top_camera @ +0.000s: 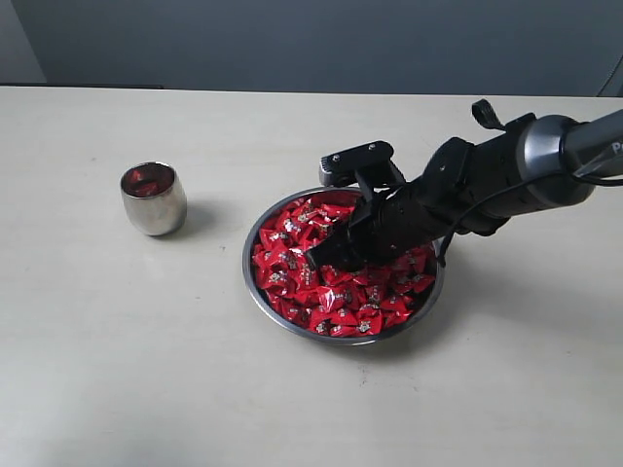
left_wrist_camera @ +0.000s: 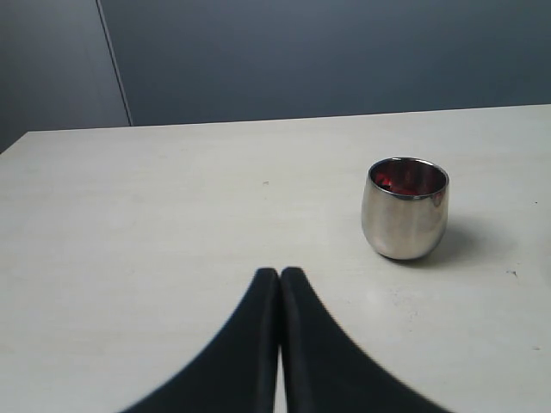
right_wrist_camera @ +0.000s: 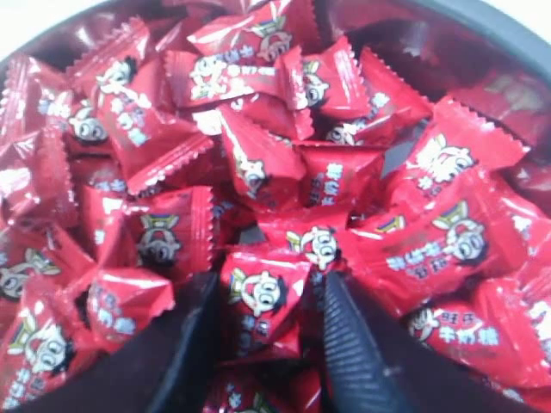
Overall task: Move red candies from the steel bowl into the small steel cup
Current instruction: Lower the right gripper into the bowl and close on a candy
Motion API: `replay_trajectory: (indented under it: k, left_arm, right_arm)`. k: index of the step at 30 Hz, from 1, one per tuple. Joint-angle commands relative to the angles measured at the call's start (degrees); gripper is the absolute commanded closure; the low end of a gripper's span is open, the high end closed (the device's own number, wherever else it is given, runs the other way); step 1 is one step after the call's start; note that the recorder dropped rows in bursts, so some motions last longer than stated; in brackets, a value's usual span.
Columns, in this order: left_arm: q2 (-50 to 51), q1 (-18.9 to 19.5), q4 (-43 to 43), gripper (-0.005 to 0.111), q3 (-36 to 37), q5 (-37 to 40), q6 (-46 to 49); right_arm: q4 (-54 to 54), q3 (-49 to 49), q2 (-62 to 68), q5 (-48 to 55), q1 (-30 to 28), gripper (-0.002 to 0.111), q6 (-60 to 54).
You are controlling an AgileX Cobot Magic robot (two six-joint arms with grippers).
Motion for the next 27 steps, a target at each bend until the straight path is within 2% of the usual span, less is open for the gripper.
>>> replay_trajectory:
  k: [1, 7, 9, 13, 27]
  left_arm:
    - [-0.3, 0.0, -0.1, 0.106, 0.2, -0.1, -0.1]
    - [-0.3, 0.0, -0.1, 0.106, 0.2, -0.1, -0.1]
    - [-0.3, 0.0, -0.1, 0.106, 0.2, -0.1, -0.1]
    - [-0.3, 0.0, -0.1, 0.106, 0.2, -0.1, -0.1]
    - [-0.3, 0.0, -0.1, 0.106, 0.2, -0.1, -0.1]
  right_arm:
    - [0.0, -0.4, -0.7, 0.1, 0.0, 0.069, -0.2]
    - [0.1, -0.4, -0.7, 0.4, 0.0, 0.071, -0.2]
    - [0.1, -0.4, -0.7, 0.4, 0.0, 0.08, -0.2]
    - [-0.2, -0.4, -0.7, 0.4, 0.0, 0.109, -0.2]
    - [-1.8, -0.4, -2.2, -0.9, 0.0, 0.109, -0.2]
